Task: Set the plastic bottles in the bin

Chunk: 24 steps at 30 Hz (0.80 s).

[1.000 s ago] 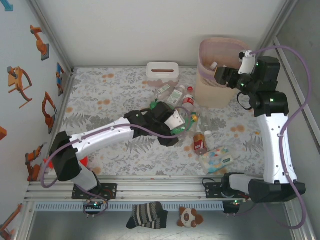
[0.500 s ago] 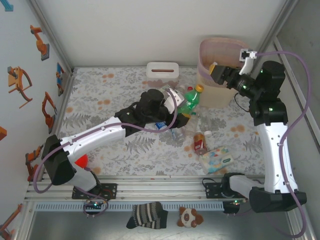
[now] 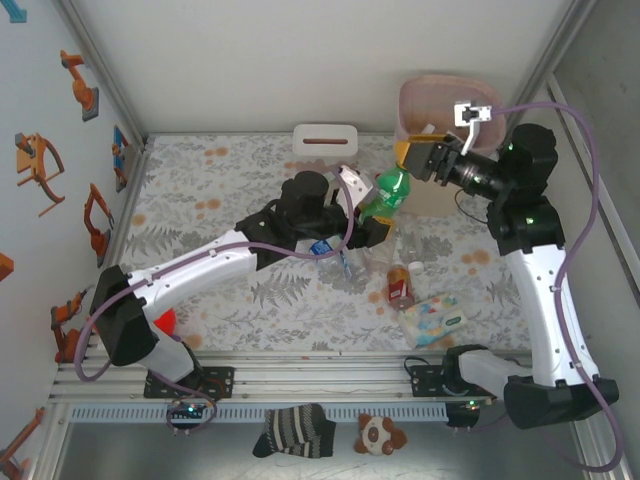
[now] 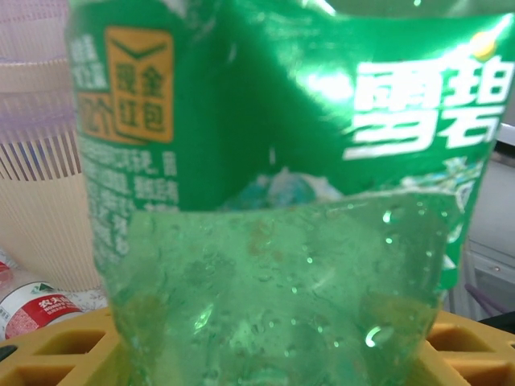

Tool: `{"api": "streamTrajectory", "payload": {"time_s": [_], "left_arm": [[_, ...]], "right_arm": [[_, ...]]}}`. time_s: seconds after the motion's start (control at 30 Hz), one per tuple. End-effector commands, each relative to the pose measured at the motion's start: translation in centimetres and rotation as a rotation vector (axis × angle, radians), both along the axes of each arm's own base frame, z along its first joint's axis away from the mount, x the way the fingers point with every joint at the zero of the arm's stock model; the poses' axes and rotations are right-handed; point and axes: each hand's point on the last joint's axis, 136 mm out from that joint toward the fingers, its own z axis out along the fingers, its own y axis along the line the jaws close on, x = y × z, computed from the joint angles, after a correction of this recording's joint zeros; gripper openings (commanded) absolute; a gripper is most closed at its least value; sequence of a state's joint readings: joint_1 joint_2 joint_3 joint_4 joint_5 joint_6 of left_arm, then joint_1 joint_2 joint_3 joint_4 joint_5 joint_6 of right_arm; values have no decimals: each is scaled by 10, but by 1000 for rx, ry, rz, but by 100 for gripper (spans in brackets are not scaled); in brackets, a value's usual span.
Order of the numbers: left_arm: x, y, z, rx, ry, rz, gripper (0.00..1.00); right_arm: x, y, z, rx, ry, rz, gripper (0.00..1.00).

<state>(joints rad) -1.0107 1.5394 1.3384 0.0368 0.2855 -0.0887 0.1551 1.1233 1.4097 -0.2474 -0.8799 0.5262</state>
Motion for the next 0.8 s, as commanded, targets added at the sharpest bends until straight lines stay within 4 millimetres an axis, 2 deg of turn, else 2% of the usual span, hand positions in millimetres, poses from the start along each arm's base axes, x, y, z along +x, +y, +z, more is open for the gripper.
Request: {"api": "streamTrajectory", "payload": {"time_s": [0.0,0.17,0.3,0.4,0.6,0.77], "left_arm": [[1,-4,28,-68,-17,-15,57],[-1,-4,29,-70,-16,-23,57],[-1,-4,29,-72,-14,-22,57],[-1,-4,30,-76,-12,-27,57],[0,-5,28,-71,-10,-25,59],[0,-3,29,-66,-9,-18,69]], "right_arm": [[-9,9,-12,-39,-4,58,64],[-10,11,-29,-67,11,62,60],[-8,11,-34,-80,12,56,53],[-7,11,-34,-86,9,49,44],[-6,12,-29,-85,-2,49,35],[-3,10,-32,-93,19,24,31]]}}
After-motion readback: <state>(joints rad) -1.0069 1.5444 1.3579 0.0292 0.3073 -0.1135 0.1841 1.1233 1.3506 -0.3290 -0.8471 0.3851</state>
